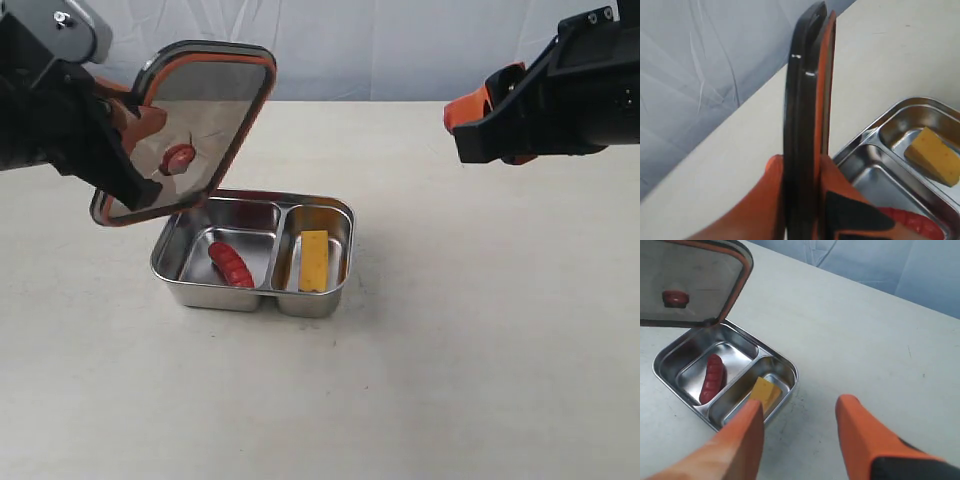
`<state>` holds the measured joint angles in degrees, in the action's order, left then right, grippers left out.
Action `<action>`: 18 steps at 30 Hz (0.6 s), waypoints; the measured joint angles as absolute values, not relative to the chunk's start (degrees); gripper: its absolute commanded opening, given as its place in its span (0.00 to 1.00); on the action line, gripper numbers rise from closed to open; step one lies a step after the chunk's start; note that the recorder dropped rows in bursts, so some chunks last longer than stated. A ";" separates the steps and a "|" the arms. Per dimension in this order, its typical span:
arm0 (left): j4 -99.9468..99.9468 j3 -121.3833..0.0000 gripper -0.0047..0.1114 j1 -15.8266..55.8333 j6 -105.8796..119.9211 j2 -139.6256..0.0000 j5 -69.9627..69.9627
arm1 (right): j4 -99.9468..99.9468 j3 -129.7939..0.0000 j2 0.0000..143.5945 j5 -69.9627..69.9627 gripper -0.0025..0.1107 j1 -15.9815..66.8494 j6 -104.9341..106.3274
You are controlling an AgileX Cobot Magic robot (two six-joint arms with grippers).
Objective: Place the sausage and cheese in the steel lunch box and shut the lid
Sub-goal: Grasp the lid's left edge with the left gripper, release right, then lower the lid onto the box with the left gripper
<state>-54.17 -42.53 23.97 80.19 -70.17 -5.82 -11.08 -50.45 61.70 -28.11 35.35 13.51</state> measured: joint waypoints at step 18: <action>-55.80 -31.41 0.04 54.25 104.19 -86.71 41.20 | -9.48 -50.45 61.70 -30.68 0.43 35.35 13.41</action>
<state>-55.80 -31.41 54.25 104.19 -86.71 41.20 -9.48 -50.45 61.70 -30.68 35.35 13.41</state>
